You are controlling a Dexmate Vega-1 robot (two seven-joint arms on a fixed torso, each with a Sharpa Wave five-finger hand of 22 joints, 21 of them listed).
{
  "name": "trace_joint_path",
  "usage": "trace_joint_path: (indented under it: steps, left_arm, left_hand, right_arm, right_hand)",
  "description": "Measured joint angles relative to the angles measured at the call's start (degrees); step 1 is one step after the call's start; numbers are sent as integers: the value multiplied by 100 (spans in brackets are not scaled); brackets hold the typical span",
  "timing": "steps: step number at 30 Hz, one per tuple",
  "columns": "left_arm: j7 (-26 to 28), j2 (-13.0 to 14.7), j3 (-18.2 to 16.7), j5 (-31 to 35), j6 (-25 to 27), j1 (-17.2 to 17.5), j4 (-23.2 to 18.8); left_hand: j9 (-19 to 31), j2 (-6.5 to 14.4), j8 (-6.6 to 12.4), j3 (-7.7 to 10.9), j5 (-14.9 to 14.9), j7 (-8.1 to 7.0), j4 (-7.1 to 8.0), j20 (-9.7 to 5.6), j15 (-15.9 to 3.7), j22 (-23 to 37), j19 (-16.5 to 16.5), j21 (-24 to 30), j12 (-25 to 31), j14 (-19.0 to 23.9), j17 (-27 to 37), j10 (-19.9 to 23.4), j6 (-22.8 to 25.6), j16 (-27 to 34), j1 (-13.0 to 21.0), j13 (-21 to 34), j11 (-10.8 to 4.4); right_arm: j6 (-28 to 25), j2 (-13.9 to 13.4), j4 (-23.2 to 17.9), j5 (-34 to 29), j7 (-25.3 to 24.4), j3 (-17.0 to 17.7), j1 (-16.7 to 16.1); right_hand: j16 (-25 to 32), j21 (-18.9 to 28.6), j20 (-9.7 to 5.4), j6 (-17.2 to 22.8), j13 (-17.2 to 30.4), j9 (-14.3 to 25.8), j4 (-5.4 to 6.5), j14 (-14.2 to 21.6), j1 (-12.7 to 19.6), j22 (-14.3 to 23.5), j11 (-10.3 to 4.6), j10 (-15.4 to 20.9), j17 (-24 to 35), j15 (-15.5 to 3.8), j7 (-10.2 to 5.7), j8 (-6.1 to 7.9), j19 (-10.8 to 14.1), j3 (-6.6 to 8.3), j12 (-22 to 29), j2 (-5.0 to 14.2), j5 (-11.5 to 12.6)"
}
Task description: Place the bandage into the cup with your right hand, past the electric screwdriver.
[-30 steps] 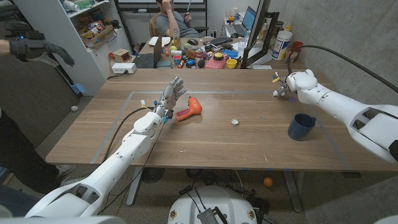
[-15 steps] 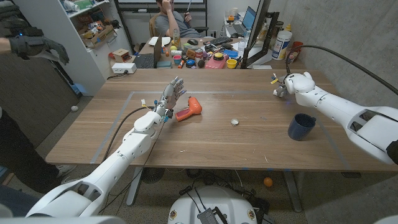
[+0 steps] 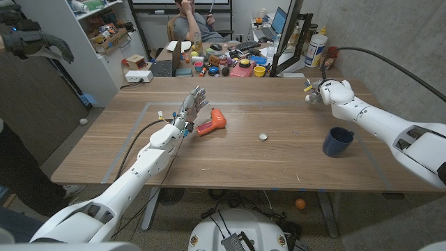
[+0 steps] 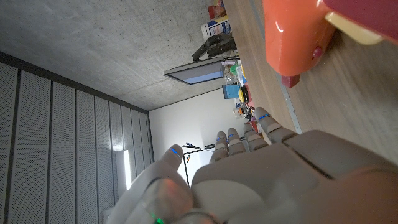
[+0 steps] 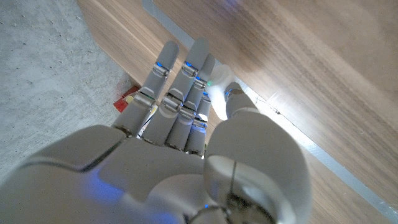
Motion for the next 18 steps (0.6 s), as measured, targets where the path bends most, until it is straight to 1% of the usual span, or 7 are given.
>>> trace_joint_path:
  steps: [4, 6, 10, 11, 18]
  left_arm:
    - [-28, -6, -6, -2, -24, -18, 29]
    - [-43, -10, -8, -4, -38, -27, 39]
    - [-88, -23, -14, -10, -70, -55, 80]
    - [-95, -26, -17, -11, -77, -62, 90]
    - [-168, -43, -29, -22, -135, -104, 157]
  left_hand:
    - [0, 0, 0, 0, 0, 0, 0, 0, 0, 0, 0, 0, 0, 0, 0, 0, 0, 0, 0, 0, 0]
    - [0, 0, 0, 0, 0, 0, 0, 0, 0, 0, 0, 0, 0, 0, 0, 0, 0, 0, 0, 0, 0]
    - [0, 0, 0, 0, 0, 0, 0, 0, 0, 0, 0, -22, 0, 0, 0, 0, 0, 0, 0, 0, 0]
    - [0, 0, 0, 0, 0, 0, 0, 0, 0, -1, 0, -22, 0, 0, 0, 0, 0, 0, 0, 0, 0]
    - [0, 0, 0, -25, 0, 0, 25, 0, 0, -1, 0, -22, 0, 0, 0, 0, 0, 0, 0, 0, 0]
  right_arm:
    - [-78, -82, -212, -15, -3, 85, -65]
    - [-109, -137, -346, -27, -3, 141, -111]
    - [-186, -211, -521, -63, 3, 215, -167]
    - [-233, -250, -620, -94, 27, 255, -197]
    - [-355, -392, -984, -211, 130, 412, -319]
  right_hand:
    - [0, 22, 43, -3, 26, 13, 0, 0, 0, 1, 0, 0, 3, 0, -3, 3, -42, 0, 0, 0, -3]
    - [0, 43, 42, -22, 27, 28, 23, 0, 0, 26, 0, 0, 3, 0, -22, 37, -42, -24, 23, 0, -3]
    - [-27, 66, 42, -22, 45, 30, 0, 0, 16, 27, 0, 0, 22, 1, -22, 50, -42, -47, 44, 16, -4]
    - [-27, 66, 42, -22, 53, 30, 0, 0, 16, 27, 0, 0, 30, 0, -22, 52, -42, -47, 44, 16, -4]
    - [-49, 110, 42, -22, 78, 30, 23, -1, 15, 51, 0, -1, 44, 1, -22, 117, -42, -72, 70, 15, -5]
